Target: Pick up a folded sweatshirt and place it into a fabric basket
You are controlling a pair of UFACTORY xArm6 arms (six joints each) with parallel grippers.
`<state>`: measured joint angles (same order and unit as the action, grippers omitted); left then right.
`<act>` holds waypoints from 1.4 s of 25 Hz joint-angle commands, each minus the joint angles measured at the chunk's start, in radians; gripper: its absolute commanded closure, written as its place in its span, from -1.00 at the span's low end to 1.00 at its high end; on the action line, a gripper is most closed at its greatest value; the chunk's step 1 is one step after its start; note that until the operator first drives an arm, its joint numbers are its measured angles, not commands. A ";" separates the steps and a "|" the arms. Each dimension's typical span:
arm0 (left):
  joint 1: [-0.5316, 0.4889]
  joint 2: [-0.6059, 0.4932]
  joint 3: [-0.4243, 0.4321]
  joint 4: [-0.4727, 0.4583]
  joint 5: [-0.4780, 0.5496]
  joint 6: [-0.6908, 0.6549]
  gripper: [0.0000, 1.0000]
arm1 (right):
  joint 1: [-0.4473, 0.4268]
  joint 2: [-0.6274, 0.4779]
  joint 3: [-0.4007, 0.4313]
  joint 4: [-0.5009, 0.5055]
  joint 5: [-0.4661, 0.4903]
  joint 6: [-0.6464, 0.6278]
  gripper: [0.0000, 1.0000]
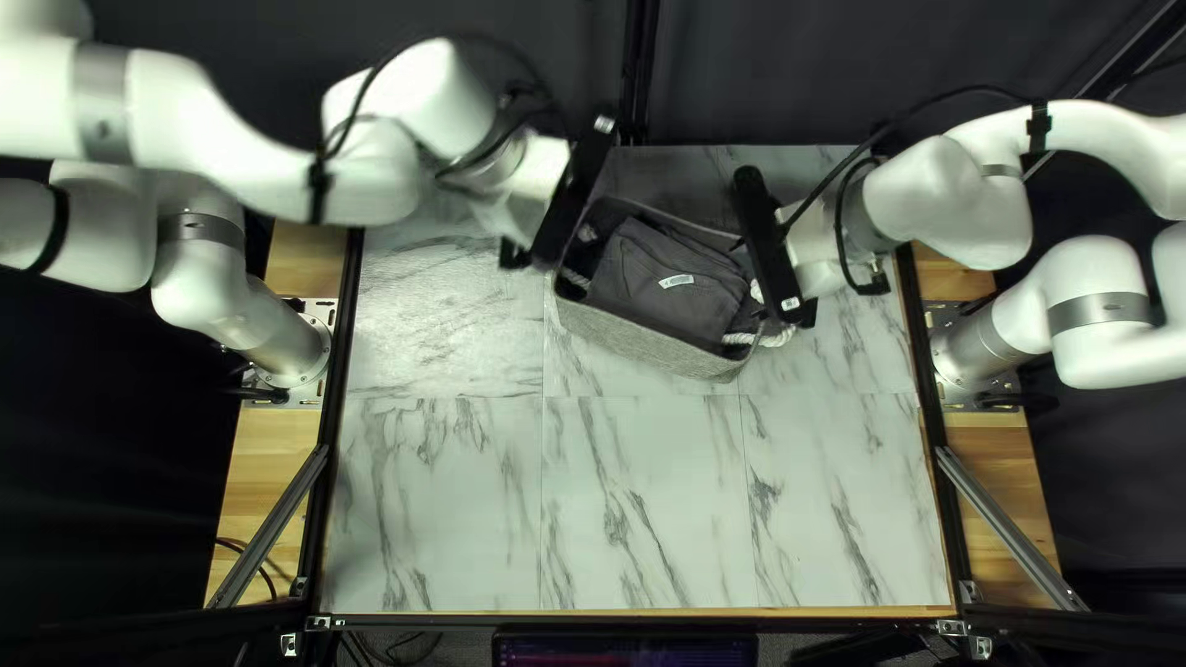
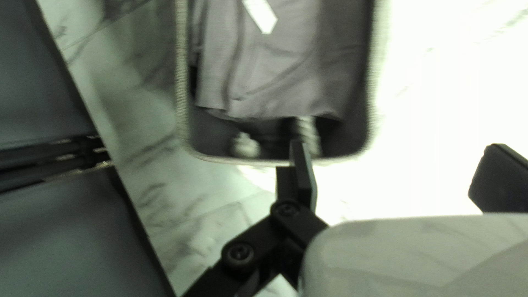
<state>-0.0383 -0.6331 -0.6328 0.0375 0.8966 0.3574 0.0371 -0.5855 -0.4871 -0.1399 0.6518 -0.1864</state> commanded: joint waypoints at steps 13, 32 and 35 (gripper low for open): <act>-0.501 0.025 0.002 0.191 0.134 -0.638 -1.00 | 0.288 -0.022 -0.019 -0.137 0.110 0.494 -1.00; -0.594 0.014 0.094 0.175 0.057 -0.747 -1.00 | 0.418 -0.018 0.076 -0.152 0.083 0.680 -1.00; -0.585 0.001 0.113 0.170 0.047 -0.738 -1.00 | 0.450 -0.010 0.088 -0.151 0.077 0.719 -1.00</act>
<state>-0.6288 -0.6250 -0.5308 0.2114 0.9514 -0.3868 0.4636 -0.6025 -0.4085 -0.2913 0.7350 0.5018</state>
